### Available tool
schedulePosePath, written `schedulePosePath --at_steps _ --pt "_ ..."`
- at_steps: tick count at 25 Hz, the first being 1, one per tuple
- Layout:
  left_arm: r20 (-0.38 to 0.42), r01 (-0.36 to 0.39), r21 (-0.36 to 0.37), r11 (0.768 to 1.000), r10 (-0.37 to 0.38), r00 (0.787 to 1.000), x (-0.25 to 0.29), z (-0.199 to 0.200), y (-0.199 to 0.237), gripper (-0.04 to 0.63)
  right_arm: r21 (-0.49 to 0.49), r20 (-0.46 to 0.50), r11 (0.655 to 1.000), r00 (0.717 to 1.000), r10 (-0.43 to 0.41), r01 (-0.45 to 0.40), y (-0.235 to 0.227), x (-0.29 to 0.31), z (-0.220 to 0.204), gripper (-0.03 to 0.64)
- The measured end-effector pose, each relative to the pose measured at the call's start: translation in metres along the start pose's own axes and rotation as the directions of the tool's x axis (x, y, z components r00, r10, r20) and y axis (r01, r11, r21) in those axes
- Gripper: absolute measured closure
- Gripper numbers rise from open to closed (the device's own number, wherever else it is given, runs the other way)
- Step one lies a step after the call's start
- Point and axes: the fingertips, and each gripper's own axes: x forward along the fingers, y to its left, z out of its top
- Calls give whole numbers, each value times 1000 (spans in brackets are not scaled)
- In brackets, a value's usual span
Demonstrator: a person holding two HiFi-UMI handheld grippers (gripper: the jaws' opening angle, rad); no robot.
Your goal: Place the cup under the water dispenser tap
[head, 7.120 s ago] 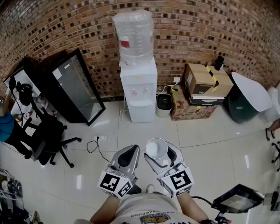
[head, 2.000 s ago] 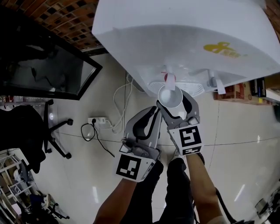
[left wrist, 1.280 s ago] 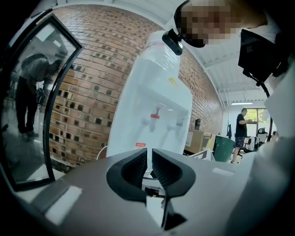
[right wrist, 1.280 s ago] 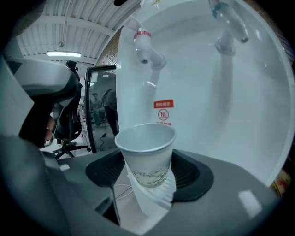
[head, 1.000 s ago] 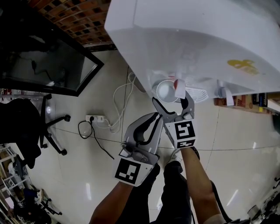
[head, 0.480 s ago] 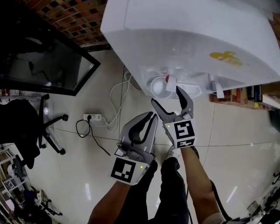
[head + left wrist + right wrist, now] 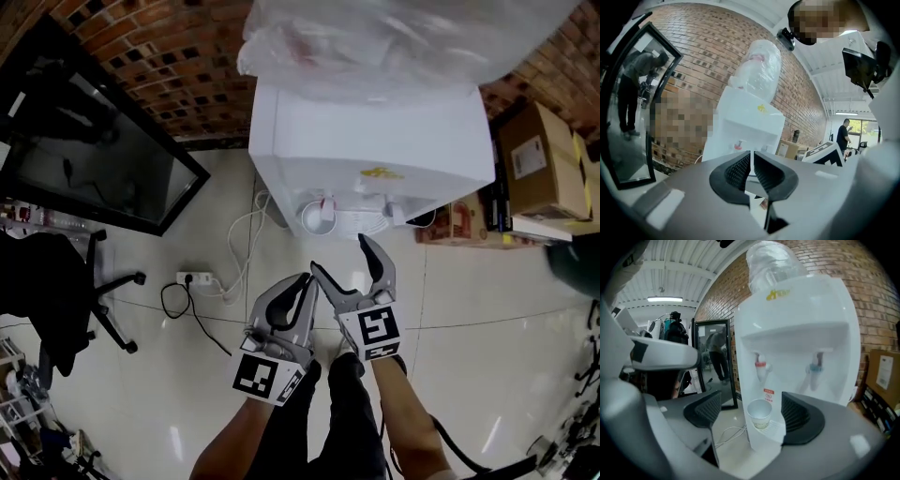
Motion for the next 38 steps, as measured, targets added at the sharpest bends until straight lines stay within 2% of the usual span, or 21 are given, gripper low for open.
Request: schedulePosePath --at_steps 7,14,18,22,25,30,35,38 --pt "59 36 11 999 -37 998 -15 62 -31 581 21 69 999 997 -29 28 13 -54 77 229" --pt "99 40 16 999 -42 994 -38 127 -48 592 38 131 997 989 -67 62 22 -112 154 321" --pt "111 93 16 996 -94 989 -61 165 -69 595 -2 167 998 984 -61 62 42 -150 206 346" --pt "138 158 -41 987 -151 979 -78 200 -90 595 2 208 1000 978 -25 25 65 -173 252 386" --pt "159 190 -43 981 -181 971 -91 223 -104 595 -42 234 999 972 -20 30 80 -191 281 429" --pt "207 242 -18 970 -233 950 -100 257 -118 595 -100 248 995 969 2 23 96 -205 308 480" --pt "192 305 11 952 -302 934 -101 262 -132 595 -102 246 993 969 -29 56 97 -214 310 511" --pt "191 310 1 951 -305 933 -105 265 -127 595 -88 229 994 973 -40 62 99 -212 307 540"
